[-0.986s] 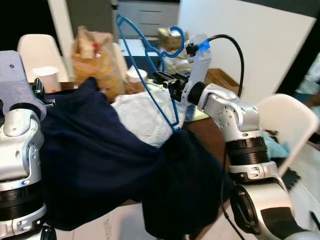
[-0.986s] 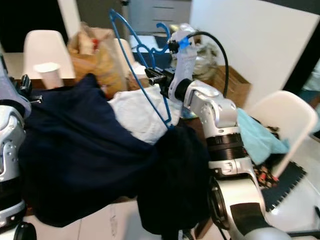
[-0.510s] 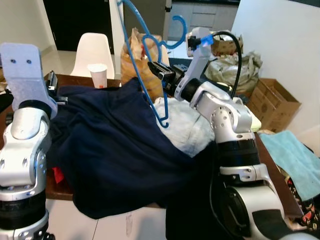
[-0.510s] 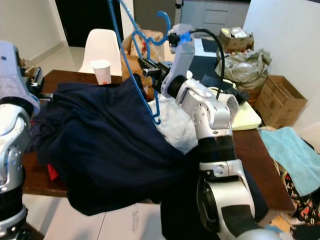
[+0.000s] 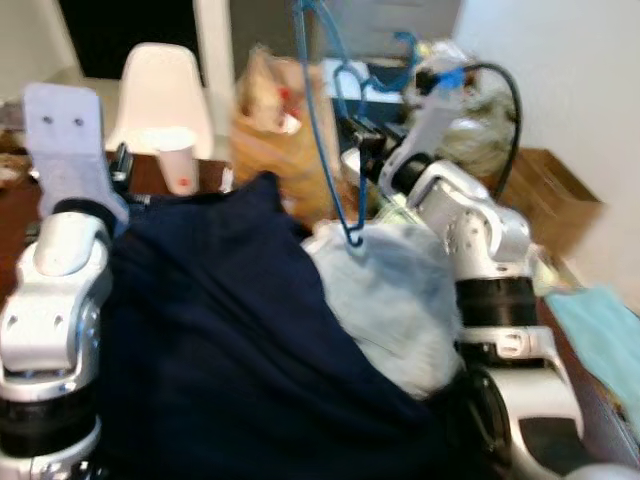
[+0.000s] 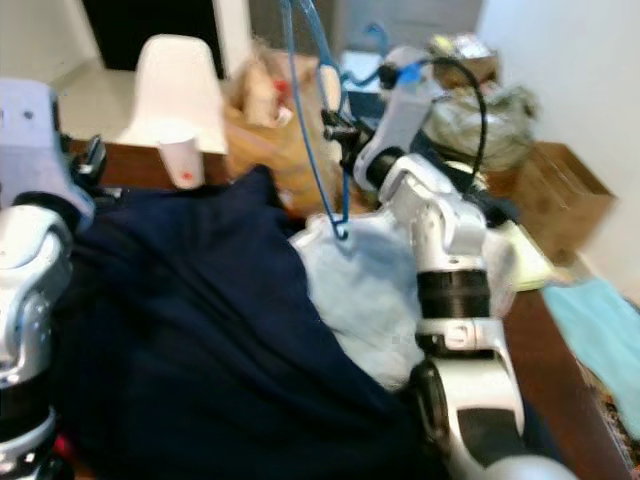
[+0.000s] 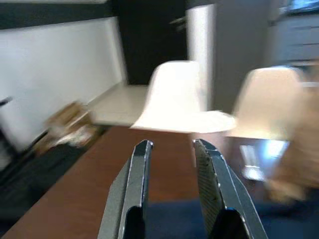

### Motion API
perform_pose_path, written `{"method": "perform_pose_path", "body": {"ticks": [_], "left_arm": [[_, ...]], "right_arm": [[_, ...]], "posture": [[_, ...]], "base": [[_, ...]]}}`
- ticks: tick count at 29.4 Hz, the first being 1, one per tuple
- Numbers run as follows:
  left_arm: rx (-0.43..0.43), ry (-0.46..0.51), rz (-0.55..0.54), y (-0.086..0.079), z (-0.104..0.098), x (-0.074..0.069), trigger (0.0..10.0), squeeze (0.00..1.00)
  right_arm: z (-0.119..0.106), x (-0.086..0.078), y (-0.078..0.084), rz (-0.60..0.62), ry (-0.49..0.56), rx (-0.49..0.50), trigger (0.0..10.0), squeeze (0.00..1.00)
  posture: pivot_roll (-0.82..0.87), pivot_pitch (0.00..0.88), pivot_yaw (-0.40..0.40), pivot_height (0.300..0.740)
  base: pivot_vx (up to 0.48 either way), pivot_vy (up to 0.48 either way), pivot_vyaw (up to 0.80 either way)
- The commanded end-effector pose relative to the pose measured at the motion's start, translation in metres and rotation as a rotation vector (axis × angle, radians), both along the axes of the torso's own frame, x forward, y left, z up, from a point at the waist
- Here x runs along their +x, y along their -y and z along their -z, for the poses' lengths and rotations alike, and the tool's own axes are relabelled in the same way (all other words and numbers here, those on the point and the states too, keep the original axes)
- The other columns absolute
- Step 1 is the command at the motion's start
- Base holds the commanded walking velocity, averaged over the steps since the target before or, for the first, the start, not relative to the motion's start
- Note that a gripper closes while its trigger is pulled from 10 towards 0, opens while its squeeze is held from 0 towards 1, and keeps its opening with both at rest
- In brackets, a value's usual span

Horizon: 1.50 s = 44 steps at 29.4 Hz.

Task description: Hang hanger

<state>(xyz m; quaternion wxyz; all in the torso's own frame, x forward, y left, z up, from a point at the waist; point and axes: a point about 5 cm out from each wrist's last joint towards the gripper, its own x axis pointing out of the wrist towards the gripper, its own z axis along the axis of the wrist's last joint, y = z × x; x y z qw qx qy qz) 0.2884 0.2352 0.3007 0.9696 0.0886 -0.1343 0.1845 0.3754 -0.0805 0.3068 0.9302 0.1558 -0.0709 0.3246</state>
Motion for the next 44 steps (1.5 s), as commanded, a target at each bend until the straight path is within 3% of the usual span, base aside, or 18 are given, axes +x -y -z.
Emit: {"method": "perform_pose_path", "body": {"ticks": [1,11,18,21,23,27,30,36,44], "left_arm": [[0.005,0.0,0.007,0.006,-0.002,0.0,10.0,0.0],[-0.044,-0.073,0.058,0.016,0.012,0.005,10.0,0.0],[-0.137,-0.178,0.127,0.006,0.038,0.015,10.0,0.0],[-0.204,-0.28,0.151,-0.011,0.066,0.029,10.0,0.0],[-0.224,-0.295,0.152,-0.016,0.072,0.034,10.0,0.0],[-0.253,-0.299,0.144,-0.025,0.076,0.04,10.0,0.0],[-0.255,-0.296,0.106,-0.04,0.077,0.048,10.0,0.0],[-0.237,-0.289,0.11,-0.047,0.074,0.054,10.0,0.0],[-0.222,-0.229,0.212,-0.033,0.058,0.069,10.0,0.0]], "right_arm": [[-0.005,-0.001,0.004,0.008,0.017,0.0,10.0,0.0],[-0.004,0.002,0.01,0.028,0.011,-0.006,10.0,0.0],[-0.004,0.004,0.011,0.037,0.005,-0.014,10.0,0.0],[-0.004,0.004,0.012,0.038,0.003,-0.022,10.0,0.0],[-0.004,0.003,0.013,0.039,0.002,-0.026,10.0,0.0],[-0.004,0.003,0.014,0.041,0.002,-0.032,10.0,0.0],[-0.004,0.002,0.017,0.048,0.002,-0.04,10.0,0.0],[-0.004,0.001,0.019,0.051,0.0,-0.05,10.0,0.0],[-0.005,0.0,0.02,0.055,-0.004,-0.061,10.0,0.0]], "posture": [[0.05,0.0,-0.06,0.74],[0.04,0.0,-0.056,0.74],[0.04,0.0,-0.059,0.74],[0.03,0.0,-0.063,0.74],[0.03,0.0,-0.063,0.74],[0.01,0.0,-0.061,0.74],[0.0,0.0,-0.064,0.74],[-0.01,0.0,-0.065,0.74],[-0.02,0.0,-0.07,0.74]], "base": [[0.0,0.0,0.0],[0.0,0.0,0.0],[0.0,0.0,0.0],[0.0,0.0,0.0],[0.0,0.0,0.0],[0.0,0.0,0.0],[0.0,0.0,0.0],[0.0,0.0,0.0],[0.0,0.0,0.0]]}}
